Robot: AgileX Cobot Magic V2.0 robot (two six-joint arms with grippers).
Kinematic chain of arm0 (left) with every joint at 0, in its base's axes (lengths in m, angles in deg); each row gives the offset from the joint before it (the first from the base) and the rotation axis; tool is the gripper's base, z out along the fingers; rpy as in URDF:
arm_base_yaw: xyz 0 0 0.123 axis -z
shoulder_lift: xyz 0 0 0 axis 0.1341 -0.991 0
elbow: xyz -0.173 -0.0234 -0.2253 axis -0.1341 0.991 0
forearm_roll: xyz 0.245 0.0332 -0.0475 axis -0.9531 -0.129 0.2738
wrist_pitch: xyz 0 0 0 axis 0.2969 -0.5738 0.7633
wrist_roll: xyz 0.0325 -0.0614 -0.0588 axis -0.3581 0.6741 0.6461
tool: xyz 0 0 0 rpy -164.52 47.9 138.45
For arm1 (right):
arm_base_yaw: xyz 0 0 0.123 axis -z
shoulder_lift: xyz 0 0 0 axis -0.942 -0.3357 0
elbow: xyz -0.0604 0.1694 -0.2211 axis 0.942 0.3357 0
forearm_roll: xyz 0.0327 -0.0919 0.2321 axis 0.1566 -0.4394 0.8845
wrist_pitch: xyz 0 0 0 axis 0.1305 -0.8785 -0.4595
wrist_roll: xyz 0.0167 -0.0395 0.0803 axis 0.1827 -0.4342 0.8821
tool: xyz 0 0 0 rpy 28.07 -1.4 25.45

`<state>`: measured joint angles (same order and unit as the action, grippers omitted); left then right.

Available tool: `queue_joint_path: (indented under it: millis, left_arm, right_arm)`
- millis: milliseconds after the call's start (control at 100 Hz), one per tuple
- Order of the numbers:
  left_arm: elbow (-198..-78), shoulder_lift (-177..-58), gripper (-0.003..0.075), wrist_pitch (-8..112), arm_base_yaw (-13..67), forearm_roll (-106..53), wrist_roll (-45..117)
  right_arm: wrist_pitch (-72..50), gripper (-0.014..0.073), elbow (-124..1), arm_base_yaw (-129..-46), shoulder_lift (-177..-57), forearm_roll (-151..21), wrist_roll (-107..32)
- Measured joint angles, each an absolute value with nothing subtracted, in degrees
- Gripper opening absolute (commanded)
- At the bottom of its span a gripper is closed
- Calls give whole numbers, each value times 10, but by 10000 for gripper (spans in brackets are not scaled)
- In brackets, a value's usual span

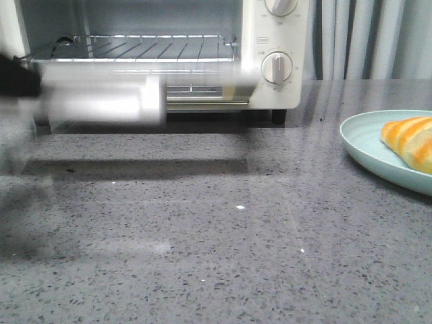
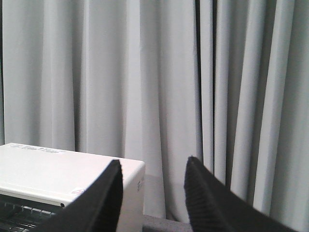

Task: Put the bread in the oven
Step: 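Pull the oven door down and open with the left gripper, then move the right gripper above the striped bread roll on the plate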

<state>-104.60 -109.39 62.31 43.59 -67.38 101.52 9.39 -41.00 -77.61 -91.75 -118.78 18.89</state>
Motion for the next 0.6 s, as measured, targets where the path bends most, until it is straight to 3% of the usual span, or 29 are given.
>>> queue_joint_path:
  millis: [280,600]
  left_arm:
    - [-1107,-850,-20,534,510,-662,1015]
    - [-1211,-823,-20,455,510,-747,1015]
  right_arm:
    - [85,279,-410,-776,-913,-1188,189]
    - [-39,279,-410,-776,-955,-1177,190]
